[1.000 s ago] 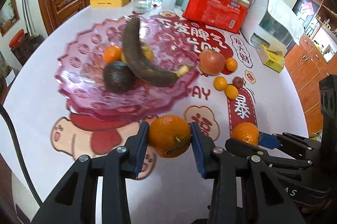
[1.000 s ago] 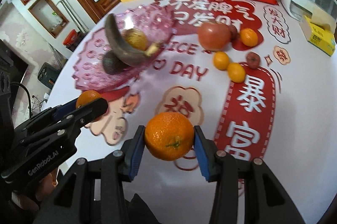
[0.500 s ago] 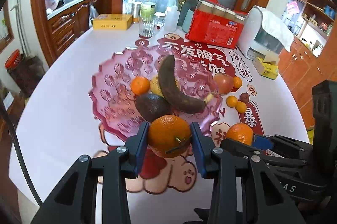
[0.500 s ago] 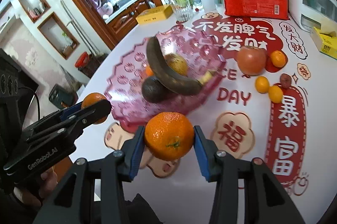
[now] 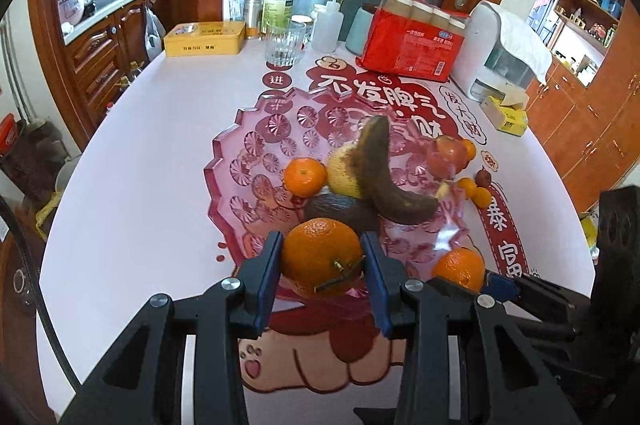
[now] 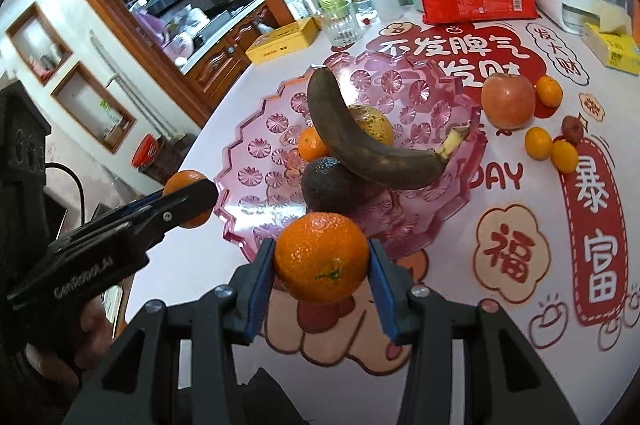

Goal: Organize fruits
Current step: 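Carry the mandarin with the left tool while the right tool carries the orange to the bowl, then open the left tool over the bowl while the right tool releases its orange there, then move the left tool to a small orange while the right tool approaches a red lychee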

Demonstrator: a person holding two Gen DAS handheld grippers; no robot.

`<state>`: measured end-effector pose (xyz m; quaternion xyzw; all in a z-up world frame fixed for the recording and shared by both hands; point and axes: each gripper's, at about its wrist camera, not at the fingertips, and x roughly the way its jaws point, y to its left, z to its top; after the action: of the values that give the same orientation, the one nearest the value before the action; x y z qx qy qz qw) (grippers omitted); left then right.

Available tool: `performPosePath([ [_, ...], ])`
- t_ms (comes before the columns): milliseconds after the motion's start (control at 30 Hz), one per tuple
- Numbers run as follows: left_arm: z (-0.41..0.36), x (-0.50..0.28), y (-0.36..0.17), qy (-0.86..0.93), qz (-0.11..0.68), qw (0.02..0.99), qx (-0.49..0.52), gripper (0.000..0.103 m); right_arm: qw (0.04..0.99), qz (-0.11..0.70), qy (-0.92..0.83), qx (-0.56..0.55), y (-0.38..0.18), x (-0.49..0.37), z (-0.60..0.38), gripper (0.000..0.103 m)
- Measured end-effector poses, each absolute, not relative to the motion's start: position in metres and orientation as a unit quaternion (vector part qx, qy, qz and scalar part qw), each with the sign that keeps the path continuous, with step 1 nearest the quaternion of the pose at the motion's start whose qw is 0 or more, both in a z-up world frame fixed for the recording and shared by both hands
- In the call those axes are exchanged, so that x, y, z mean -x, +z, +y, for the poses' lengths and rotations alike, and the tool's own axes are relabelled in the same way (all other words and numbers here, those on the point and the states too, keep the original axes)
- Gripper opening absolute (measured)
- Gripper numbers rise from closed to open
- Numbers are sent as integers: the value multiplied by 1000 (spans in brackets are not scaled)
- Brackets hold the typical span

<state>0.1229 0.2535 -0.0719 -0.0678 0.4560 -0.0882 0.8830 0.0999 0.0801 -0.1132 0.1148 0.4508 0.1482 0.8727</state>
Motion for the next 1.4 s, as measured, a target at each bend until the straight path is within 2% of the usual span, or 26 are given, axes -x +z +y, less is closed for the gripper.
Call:
performPosePath([
  [400, 282, -144, -90, -112, 478, 869, 68, 39, 877, 450, 98, -134, -122, -109, 103, 46],
  [467, 284, -144, -89, -112, 477, 869, 68, 47, 878, 450, 90, -134, -121, -109, 106, 47],
  [533, 285, -142, -87, -113, 471, 872, 69, 63, 880, 446, 87, -136, -120, -108, 106, 48],
  [667, 284, -139, -84, -113, 470, 873, 69, 72, 886, 434, 87, -140, -115, -104, 107, 62],
  [833, 284, -131, -80, -113, 472, 872, 71, 81, 889, 427, 89, -137, -111, -93, 108, 64],
  [1400, 233, -103, -76, -126, 503, 852, 69, 83, 889, 432, 73, -136, -106, -60, 57, 64],
])
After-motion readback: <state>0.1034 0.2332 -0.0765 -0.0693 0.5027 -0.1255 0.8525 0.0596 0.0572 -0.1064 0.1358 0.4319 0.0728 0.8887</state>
